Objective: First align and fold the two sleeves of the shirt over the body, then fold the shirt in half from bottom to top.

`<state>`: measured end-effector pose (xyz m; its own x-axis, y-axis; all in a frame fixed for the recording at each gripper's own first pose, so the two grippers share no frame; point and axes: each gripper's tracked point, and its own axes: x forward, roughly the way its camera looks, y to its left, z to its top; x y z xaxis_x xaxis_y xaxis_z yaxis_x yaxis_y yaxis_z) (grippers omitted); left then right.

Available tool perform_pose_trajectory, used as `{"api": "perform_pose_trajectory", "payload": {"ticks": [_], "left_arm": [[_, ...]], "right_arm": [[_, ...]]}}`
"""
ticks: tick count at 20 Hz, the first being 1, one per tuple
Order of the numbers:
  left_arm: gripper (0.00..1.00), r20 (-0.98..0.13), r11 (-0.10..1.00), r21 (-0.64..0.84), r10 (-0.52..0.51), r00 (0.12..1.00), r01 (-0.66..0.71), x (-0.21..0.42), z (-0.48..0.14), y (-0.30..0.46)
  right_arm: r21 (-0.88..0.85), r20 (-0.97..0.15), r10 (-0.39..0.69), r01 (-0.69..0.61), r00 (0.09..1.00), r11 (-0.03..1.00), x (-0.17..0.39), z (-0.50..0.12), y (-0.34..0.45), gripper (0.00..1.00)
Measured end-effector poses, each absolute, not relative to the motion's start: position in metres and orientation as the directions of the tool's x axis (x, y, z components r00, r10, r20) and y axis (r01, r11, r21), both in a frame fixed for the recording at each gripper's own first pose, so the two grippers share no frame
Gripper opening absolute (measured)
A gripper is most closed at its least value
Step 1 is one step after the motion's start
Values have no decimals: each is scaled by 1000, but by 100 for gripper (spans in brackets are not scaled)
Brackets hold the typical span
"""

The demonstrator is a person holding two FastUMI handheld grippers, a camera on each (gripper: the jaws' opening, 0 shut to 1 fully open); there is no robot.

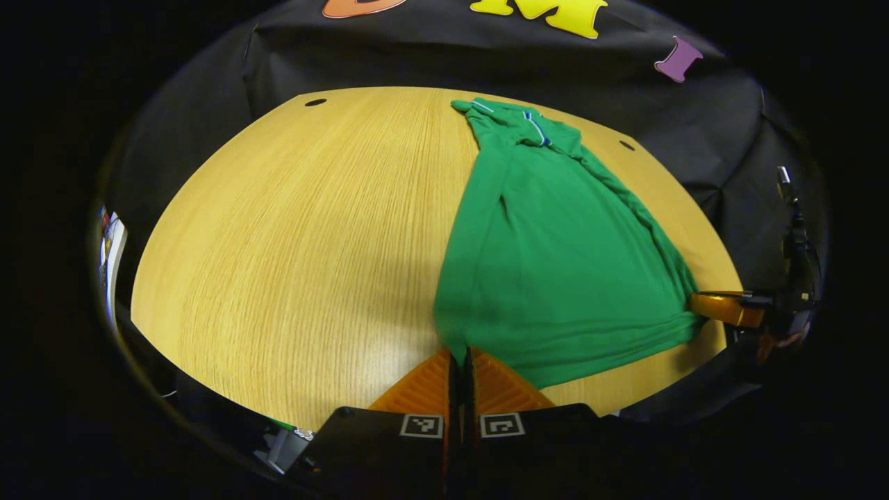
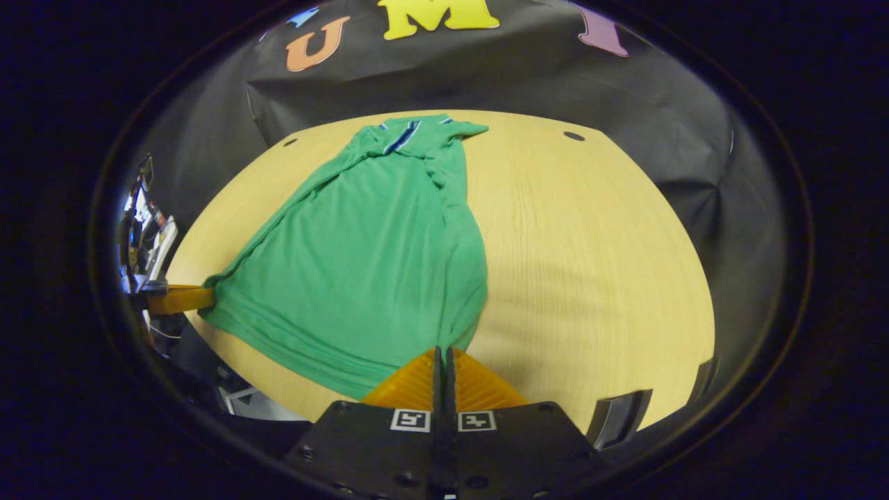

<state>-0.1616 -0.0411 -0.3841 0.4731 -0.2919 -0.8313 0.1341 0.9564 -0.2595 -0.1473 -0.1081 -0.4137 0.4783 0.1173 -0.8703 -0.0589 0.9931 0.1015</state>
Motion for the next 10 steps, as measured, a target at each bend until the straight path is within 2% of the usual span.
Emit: {"api": "perform_pose_trajectory", "payload": {"ticks": [10], "left_arm": [[6, -762, 936, -329, -341, 551, 125, -102, -323, -49]], "right_arm": [[100, -818, 96, -25, 566, 995, -91, -353, -126, 0]]}}
